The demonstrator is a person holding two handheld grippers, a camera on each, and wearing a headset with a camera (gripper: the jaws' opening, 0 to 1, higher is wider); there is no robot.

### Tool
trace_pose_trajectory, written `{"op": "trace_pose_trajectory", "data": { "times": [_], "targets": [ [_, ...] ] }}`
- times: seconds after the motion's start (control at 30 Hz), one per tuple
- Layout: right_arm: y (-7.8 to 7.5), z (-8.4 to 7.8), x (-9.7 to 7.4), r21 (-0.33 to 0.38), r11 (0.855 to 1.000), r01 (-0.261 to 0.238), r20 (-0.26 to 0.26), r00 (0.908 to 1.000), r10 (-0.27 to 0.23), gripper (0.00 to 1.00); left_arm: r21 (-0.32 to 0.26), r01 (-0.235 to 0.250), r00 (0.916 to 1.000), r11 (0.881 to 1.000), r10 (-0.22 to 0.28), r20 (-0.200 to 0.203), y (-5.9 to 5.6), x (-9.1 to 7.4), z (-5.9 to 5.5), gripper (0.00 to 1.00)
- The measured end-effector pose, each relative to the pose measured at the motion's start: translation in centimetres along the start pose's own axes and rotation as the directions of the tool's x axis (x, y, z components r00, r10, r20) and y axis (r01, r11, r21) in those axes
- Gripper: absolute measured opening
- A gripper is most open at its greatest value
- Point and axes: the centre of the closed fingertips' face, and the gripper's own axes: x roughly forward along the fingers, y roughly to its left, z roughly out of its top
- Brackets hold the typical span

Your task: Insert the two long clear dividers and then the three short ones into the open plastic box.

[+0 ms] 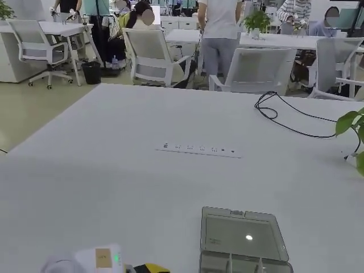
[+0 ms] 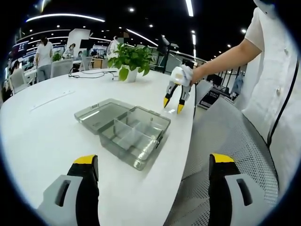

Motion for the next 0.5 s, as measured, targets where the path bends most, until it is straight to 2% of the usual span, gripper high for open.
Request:
{"op": "trace_pose_trajectory", "data": {
  "times": [0.27,0.5],
  "targets": [
    [0.12,-0.02,-0.05,0.01,1.0,0.004,0.017,0.9998,-0.004,0.34,-0.002,0.0,1.0,1.0,0.0,0.002,-0.16,0.01,0.02,1.0],
    [0.13,-0.03,-0.05,0.01,1.0,0.003,0.008,1.0,-0.004,0.33,-0.003,-0.003,1.0,1.0,0.003,0.003,-0.14,-0.19,-0.18,1.0]
  ]
}}
